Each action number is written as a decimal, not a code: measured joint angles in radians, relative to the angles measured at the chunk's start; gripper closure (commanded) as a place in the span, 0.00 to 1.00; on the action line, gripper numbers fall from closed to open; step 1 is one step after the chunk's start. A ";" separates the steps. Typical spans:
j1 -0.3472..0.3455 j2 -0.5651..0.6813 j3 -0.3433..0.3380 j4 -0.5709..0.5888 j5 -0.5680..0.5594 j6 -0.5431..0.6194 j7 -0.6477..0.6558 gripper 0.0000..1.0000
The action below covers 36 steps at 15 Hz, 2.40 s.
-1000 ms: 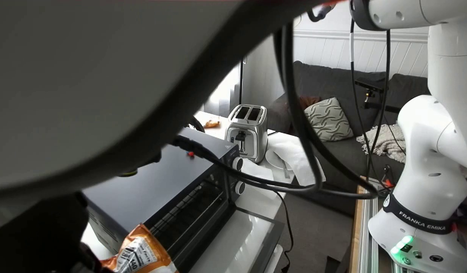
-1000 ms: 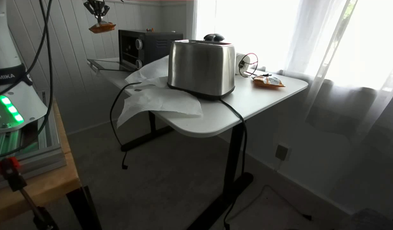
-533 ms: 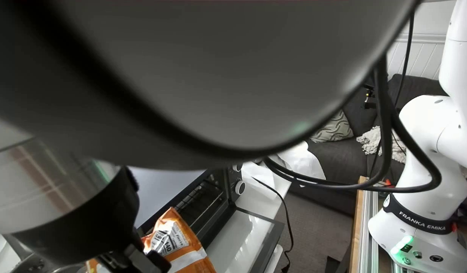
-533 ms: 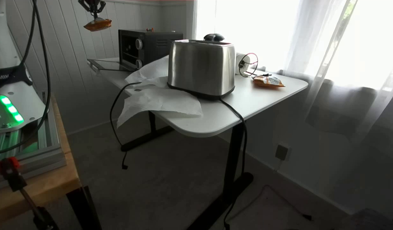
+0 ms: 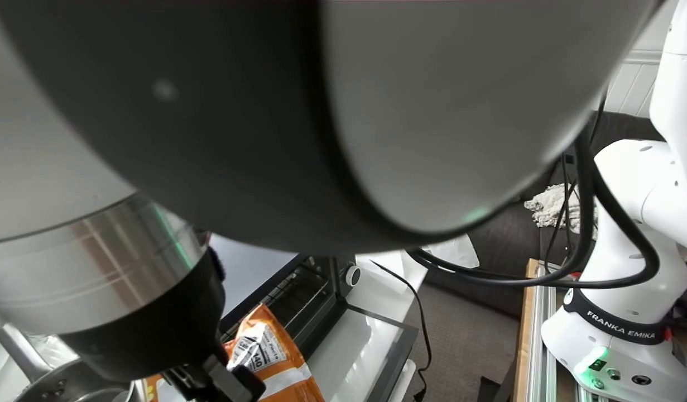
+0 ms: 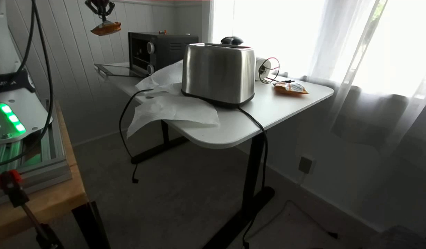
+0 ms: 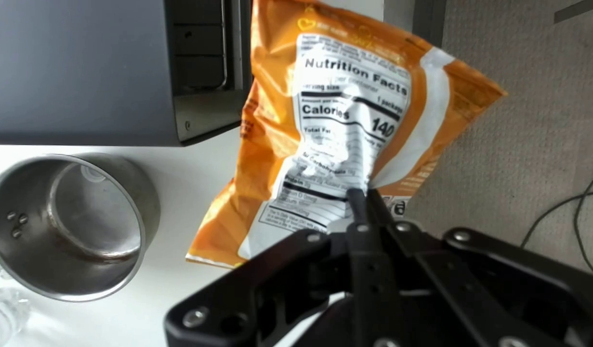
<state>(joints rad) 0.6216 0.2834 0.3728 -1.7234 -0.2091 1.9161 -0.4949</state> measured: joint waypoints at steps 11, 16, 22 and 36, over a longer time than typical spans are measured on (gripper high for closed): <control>-0.039 -0.067 0.045 -0.103 0.009 -0.024 -0.001 1.00; -0.083 -0.198 0.061 -0.269 0.054 0.002 0.000 1.00; -0.143 -0.344 0.053 -0.482 0.204 0.152 0.000 1.00; -0.159 -0.498 0.018 -0.732 0.288 0.325 0.005 1.00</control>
<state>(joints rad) 0.4621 -0.2150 0.3906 -2.4552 0.0789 2.2415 -0.4899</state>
